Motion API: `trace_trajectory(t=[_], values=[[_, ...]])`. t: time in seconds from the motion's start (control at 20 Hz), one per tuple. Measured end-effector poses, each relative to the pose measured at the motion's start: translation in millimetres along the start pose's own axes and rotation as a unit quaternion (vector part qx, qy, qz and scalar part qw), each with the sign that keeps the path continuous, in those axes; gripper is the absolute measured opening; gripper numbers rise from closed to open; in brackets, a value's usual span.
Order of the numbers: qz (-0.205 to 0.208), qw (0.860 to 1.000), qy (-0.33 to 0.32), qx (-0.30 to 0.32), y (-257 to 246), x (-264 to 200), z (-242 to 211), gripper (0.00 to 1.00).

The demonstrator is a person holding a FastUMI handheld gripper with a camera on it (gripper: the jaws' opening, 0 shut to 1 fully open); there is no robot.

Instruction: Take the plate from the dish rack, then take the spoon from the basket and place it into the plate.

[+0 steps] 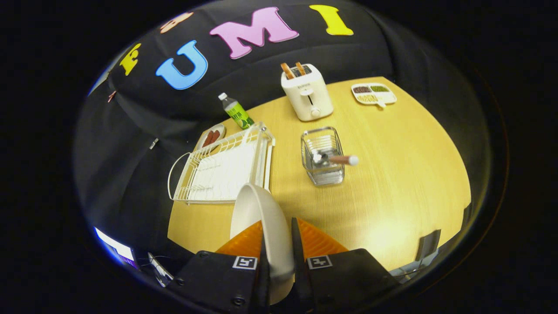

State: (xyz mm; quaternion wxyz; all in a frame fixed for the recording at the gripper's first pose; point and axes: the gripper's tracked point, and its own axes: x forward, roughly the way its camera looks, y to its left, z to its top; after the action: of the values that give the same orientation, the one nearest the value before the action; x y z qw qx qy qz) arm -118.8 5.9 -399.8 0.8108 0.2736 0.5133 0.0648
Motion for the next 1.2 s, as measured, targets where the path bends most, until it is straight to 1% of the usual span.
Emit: trace_trajectory(t=[0.3,0.45,0.65,0.75,0.8,0.85,0.9,0.95,1.1,1.2], values=[[0.007,0.997,0.037,0.073,-56.1,36.7,-53.4,0.27],[0.024,0.994,0.035,0.102,-62.0,48.6,-58.2,0.27],[0.036,0.990,0.023,0.137,-69.1,62.5,-49.0,0.27],[0.017,0.991,0.024,0.132,-79.2,66.0,-49.1,0.29],[0.007,0.992,0.025,0.124,-85.0,67.4,-50.6,0.38],[-0.001,0.993,0.025,0.116,-89.8,65.6,-51.3,0.40],[-0.009,0.994,0.023,0.110,-93.0,64.6,-50.3,0.51],[-0.019,0.995,0.015,0.100,-97.1,61.7,-45.9,0.59],[-0.056,0.997,-0.025,0.053,-106.7,44.4,-24.4,0.67],[-0.083,0.995,-0.054,0.005,-109.7,27.7,-2.7,0.67]])
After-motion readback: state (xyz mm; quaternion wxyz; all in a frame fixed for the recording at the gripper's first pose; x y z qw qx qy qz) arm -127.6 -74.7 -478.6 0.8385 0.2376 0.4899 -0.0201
